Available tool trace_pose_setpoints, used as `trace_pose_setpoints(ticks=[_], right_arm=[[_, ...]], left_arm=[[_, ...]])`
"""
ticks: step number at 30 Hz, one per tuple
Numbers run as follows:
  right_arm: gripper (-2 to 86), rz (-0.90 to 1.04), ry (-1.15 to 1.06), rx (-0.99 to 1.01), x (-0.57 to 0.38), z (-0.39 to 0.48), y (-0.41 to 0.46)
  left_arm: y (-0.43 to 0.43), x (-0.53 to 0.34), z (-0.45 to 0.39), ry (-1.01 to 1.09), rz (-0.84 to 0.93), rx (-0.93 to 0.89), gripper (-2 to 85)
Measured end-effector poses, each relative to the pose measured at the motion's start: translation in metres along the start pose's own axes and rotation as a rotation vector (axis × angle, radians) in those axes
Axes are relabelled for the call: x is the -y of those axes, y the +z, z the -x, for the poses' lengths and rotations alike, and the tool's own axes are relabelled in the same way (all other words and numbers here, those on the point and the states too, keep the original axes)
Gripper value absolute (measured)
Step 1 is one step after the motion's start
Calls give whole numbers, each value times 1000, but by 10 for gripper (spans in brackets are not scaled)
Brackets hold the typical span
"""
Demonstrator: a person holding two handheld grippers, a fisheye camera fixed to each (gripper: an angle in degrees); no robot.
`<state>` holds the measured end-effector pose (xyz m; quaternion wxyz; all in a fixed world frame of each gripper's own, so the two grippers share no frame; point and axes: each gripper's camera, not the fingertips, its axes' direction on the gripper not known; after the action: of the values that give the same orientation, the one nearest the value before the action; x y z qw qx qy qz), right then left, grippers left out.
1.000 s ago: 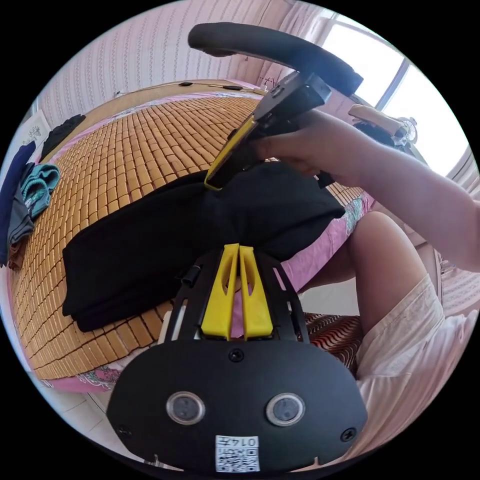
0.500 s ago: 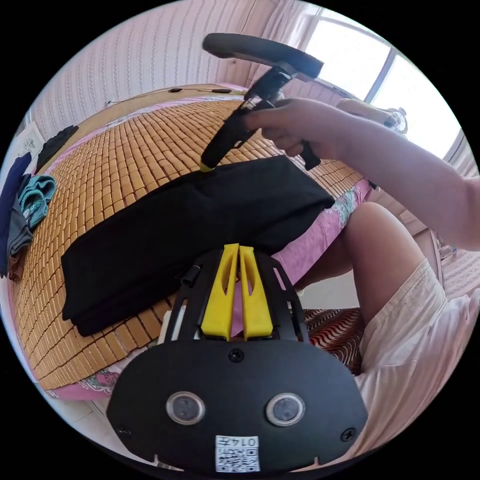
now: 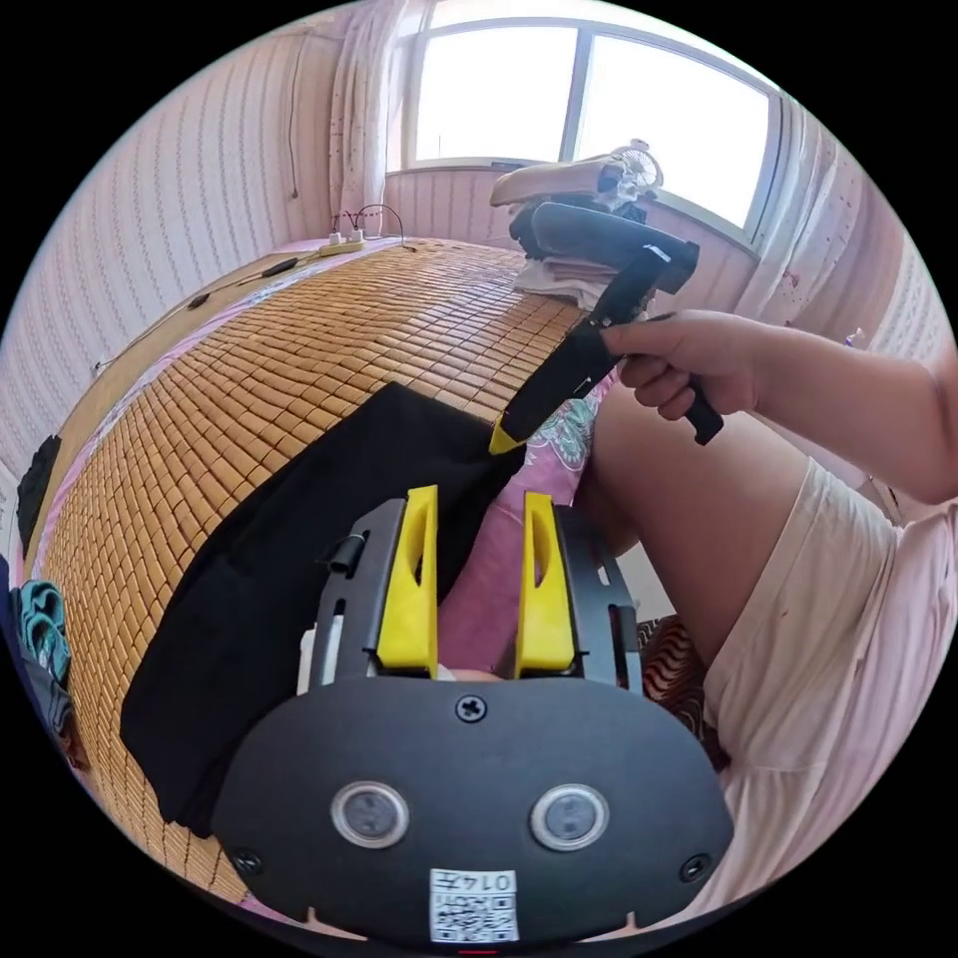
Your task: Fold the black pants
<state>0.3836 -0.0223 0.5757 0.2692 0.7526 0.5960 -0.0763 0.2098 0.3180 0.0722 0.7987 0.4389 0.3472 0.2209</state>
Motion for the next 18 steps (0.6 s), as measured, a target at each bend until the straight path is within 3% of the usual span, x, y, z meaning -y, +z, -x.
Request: trace_pose_setpoints(ticks=[4,9,13,15,17,18], right_arm=[[22,-37,-123,225,-19,-13,-6],[25,-270,2,98,-42,-83,-19],[129,-205,94,192,-29,-131,39],[121,-167,119,209,-26,-146,64],[34,-223,134,317,-35,-165,68],[31,-247,128,352,-38,-169,65]], left_arm=[[19,9,-22,25,56,59,88],[12,-11,-25,-16,51,38,40],[-7,-28,-35,24,30,26,39],[-16,-34,-37,38,13,11,39],[-22,-37,-35,35,-1,-10,40],[-27,-38,-34,24,-30,-26,40]])
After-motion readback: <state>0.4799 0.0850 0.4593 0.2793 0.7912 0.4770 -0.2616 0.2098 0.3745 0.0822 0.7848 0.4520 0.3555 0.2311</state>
